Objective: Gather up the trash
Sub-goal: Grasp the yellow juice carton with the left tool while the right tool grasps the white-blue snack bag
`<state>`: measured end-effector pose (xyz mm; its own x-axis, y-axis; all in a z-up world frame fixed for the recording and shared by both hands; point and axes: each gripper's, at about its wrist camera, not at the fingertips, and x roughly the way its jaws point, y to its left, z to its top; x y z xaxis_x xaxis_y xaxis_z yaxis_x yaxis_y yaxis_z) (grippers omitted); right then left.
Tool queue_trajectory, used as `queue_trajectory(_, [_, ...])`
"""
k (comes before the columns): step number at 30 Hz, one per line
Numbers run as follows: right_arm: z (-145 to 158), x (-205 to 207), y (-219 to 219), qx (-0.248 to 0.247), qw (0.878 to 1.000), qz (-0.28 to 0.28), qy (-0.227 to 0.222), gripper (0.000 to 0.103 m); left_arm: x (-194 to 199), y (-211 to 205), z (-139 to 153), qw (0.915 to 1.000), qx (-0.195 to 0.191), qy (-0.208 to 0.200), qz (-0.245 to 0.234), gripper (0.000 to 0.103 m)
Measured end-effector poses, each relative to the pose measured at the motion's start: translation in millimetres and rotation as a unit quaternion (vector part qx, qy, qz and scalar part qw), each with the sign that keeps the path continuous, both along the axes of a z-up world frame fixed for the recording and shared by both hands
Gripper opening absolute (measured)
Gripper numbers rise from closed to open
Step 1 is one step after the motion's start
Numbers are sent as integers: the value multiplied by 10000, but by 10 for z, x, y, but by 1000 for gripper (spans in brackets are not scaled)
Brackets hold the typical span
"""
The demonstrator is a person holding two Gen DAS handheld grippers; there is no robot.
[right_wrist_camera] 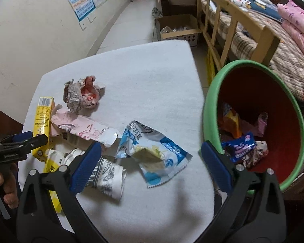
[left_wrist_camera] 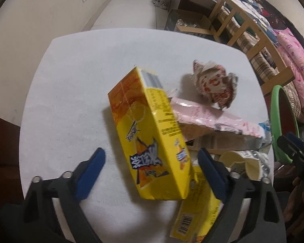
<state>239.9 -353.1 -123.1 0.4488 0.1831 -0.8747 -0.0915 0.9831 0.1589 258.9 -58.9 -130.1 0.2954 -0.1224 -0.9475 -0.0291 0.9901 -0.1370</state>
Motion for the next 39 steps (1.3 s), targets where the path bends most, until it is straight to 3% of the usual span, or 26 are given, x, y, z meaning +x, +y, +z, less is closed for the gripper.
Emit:
queue_trajectory(5, [-192, 57, 59, -73, 9994, 188, 275, 88, -8, 64, -69, 9999, -129, 12, -9, 78])
queue_trajectory(6, [-245, 60, 71, -83, 9991, 229, 352, 82, -11, 76, -77, 9998, -189, 17, -14, 71])
queue_trajectory(10, [-349, 59, 90, -21, 9986, 297, 434, 73, -22, 119, -81, 9996, -292, -21, 31, 70])
queue_trajectory(11, [-357, 58, 100, -13, 9986, 325, 428, 64, -30, 121, -79, 9995, -305, -32, 38, 70])
queue_trajectory(17, [-447, 89, 185, -32, 9968, 497, 622, 63, -102, 211, -83, 9991, -417, -13, 84, 70])
queue_trajectory(20, [-427, 70, 169, -116, 9975, 453, 527, 39, -107, 273, -98, 9984, -543, 17, 151, 68])
queue_trajectory(21, [-403, 67, 132, 15, 9979, 377, 522, 37, -124, 292, -85, 9985, -520, -7, 174, 68])
queue_trajectory(39, [302, -287, 145, 317, 9991, 244, -156, 34, -412, 571, 492, 9962, -488, -638, 326, 66])
